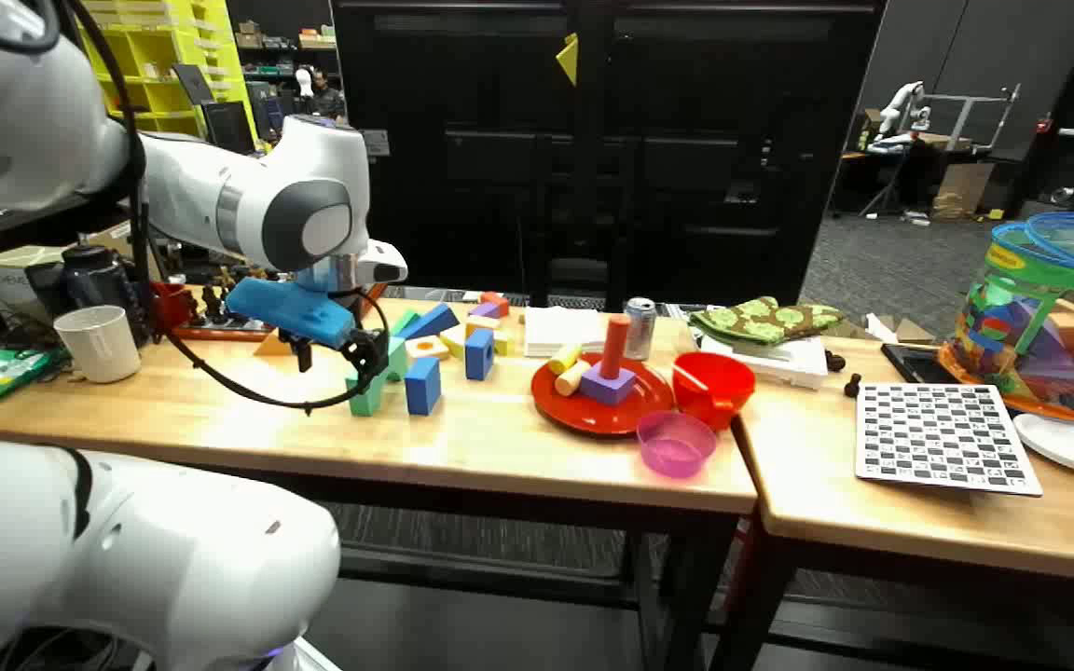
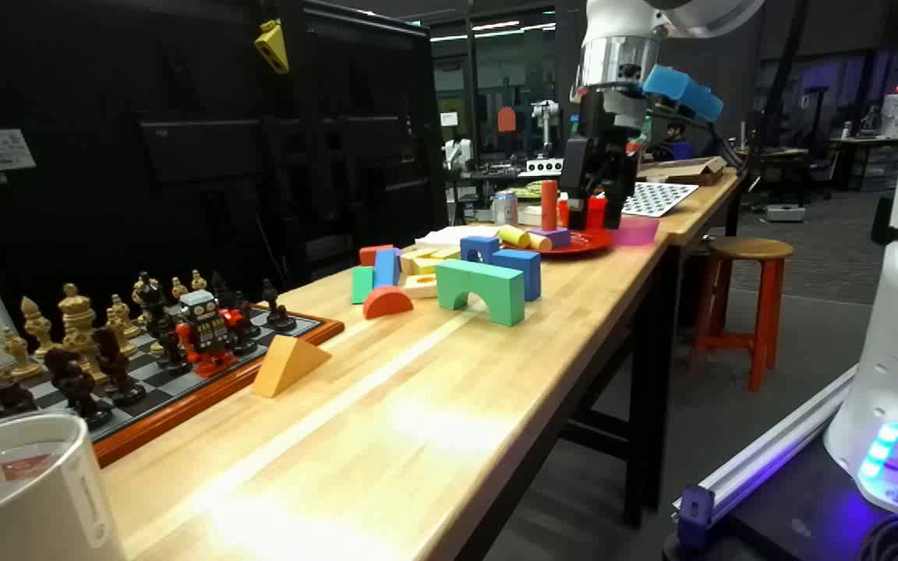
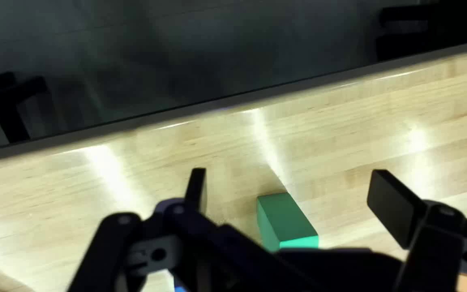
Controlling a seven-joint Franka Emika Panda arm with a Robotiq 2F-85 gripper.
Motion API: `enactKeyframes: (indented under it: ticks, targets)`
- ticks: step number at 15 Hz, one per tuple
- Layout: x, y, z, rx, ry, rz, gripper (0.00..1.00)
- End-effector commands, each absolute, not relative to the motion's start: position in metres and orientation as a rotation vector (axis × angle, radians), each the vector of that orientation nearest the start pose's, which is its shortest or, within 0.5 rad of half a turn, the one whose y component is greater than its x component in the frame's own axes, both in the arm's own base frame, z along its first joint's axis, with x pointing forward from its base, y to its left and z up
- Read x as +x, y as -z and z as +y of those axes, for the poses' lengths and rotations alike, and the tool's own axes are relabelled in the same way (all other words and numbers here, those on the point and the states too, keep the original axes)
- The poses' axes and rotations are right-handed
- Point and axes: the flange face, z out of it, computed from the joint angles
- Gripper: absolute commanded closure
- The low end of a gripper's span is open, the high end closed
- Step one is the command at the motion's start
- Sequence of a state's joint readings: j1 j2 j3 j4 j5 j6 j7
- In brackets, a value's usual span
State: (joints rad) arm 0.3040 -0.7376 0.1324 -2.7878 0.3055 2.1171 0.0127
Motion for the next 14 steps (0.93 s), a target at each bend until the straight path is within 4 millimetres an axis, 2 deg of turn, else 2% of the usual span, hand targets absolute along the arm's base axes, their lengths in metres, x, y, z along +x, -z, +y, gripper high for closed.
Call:
enactKeyframes:
  ticks: [1, 9, 14]
  targets:
    - [0.2895, -0.4171, 0.1461, -2.933, 0.044, -0.356, 0.00]
    - [0.2890, -0.4162, 0.1467, -2.942, 0.033, -0.367, 0.00]
    - [0.2885, -0.4148, 0.1496, -3.160, 0.146, -0.596, 0.00]
